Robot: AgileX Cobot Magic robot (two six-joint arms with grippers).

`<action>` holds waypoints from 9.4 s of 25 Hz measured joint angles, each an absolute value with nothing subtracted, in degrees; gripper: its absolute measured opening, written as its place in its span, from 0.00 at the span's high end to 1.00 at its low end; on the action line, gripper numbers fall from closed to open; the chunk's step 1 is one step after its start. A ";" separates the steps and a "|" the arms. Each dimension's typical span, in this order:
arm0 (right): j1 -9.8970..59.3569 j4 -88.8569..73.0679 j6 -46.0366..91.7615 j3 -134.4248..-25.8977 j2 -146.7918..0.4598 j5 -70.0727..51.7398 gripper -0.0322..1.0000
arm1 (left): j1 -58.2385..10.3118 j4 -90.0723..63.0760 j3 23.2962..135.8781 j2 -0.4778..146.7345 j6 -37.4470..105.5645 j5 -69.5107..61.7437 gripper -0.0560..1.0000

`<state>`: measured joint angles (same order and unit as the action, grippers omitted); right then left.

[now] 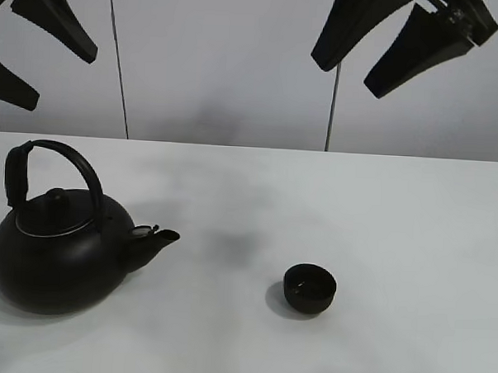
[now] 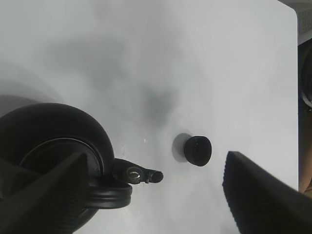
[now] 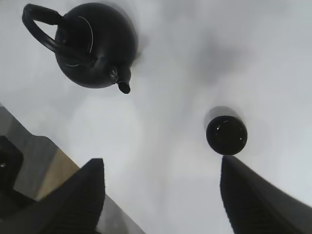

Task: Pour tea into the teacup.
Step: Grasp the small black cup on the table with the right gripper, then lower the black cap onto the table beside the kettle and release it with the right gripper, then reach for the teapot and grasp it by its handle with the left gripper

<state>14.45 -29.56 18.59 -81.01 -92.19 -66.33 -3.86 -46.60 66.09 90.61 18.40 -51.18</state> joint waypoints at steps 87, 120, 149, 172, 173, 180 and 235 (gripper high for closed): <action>33.48 -13.02 5.74 -84.02 -116.60 -52.18 0.58 | -3.86 -46.60 66.09 90.61 18.40 -51.11 0.42; 36.22 -12.85 5.78 -84.22 -123.88 -43.58 0.58 | -3.86 -46.60 66.09 90.61 18.40 -51.11 0.42; 36.05 -9.70 5.15 -84.22 -119.42 -44.69 0.49 | -3.86 -46.60 66.09 90.61 18.40 -51.11 0.42; -6.01 16.14 -4.26 -84.22 -90.38 -54.37 0.49 | -3.86 -46.60 66.09 90.61 18.40 -50.90 0.42; -8.96 16.48 -4.00 -84.17 -87.59 -55.19 0.49 | -3.86 -46.60 66.09 90.61 18.40 -50.90 0.42; -17.88 14.29 -0.60 -84.17 -65.85 -58.79 0.49 | -3.86 -46.60 66.09 90.61 18.40 -50.88 0.42; -4.79 -4.57 3.06 -27.04 -4.79 -61.89 0.49 | -3.86 -46.58 66.09 90.61 18.40 -49.91 0.42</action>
